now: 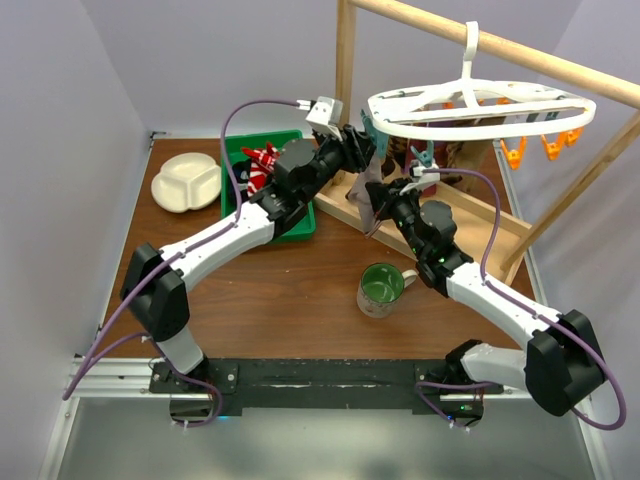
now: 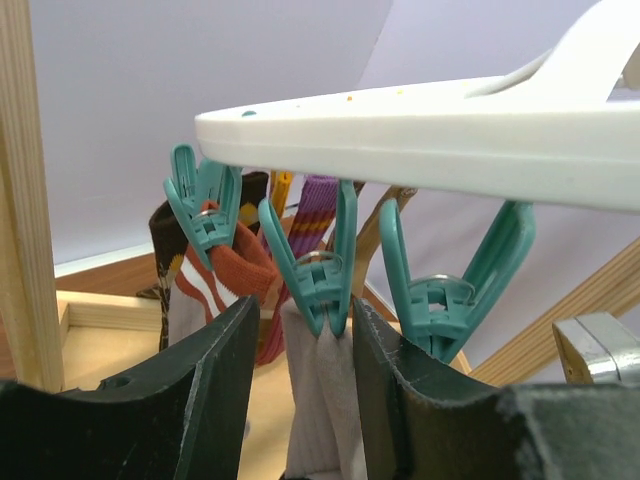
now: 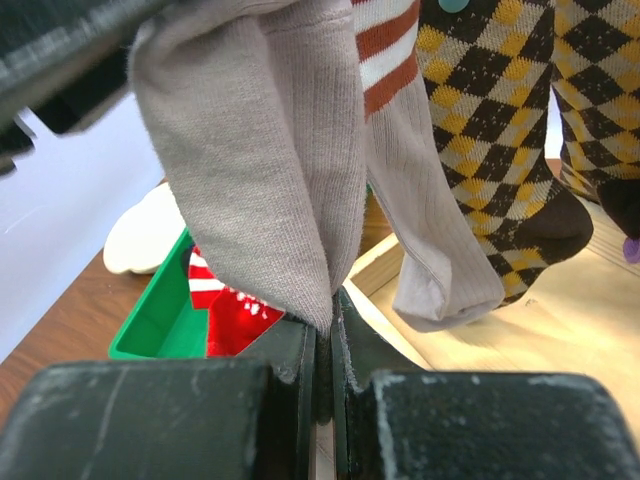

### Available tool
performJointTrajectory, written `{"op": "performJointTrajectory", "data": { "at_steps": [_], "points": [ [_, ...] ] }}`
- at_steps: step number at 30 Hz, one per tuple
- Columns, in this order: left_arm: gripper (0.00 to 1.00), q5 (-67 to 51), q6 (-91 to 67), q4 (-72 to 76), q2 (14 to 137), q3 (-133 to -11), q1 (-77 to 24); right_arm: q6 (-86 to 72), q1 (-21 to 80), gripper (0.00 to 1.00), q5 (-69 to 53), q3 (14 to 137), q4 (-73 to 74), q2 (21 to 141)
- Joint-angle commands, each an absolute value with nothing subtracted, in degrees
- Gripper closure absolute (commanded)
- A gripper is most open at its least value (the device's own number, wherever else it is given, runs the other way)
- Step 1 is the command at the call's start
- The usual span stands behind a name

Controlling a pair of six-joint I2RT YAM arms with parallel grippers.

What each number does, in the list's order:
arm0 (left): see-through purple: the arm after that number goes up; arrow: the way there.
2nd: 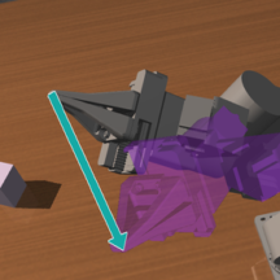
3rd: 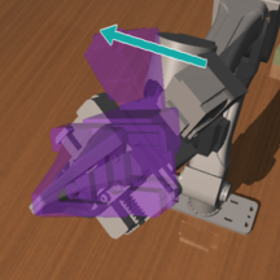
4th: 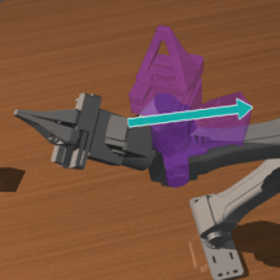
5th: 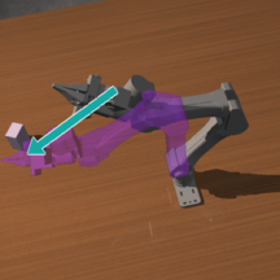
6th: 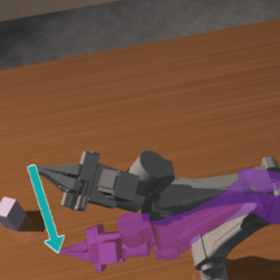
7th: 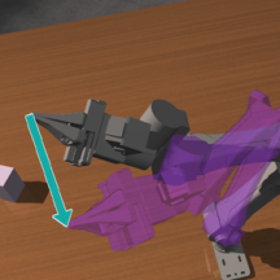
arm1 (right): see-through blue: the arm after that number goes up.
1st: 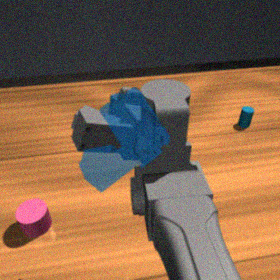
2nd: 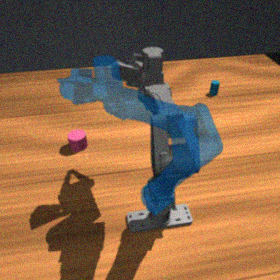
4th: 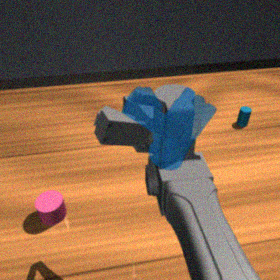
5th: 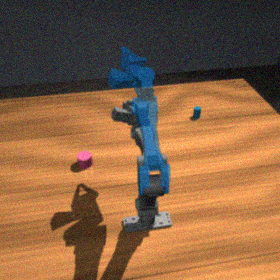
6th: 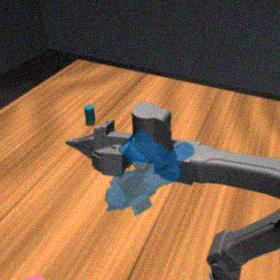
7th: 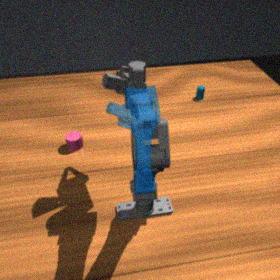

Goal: Remove the socks clipped to the hanger
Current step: Remove the sock from the hanger.

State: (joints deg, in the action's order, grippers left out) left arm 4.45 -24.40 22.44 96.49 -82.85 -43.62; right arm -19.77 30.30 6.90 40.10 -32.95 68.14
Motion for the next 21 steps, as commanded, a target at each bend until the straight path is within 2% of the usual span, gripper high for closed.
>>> {"op": "performJointTrajectory", "data": {
  "at_steps": [1,9,15,21],
  "points": [
    [0.53,5.4,-23.0,27.2,96.7,-86.2,-42.9,-19.9,30.1,1.0,7.3,42.6,-33.9,67.1],
    [0.53,6.3,-24.0,29.4,97.7,-87.5,-42.6,-20.0,30.1,1.0,6.9,43.1,-33.8,67.3],
    [0.57,6.1,-24.3,29.9,98.4,-88.7,-42.6,-19.9,30.1,1.0,6.8,43.4,-33.4,67.2],
    [0.75,5.8,-24.3,30.4,98.3,-88.2,-42.6,-19.5,30.1,1.0,6.9,43.2,-33.0,66.7]
  ]
}}
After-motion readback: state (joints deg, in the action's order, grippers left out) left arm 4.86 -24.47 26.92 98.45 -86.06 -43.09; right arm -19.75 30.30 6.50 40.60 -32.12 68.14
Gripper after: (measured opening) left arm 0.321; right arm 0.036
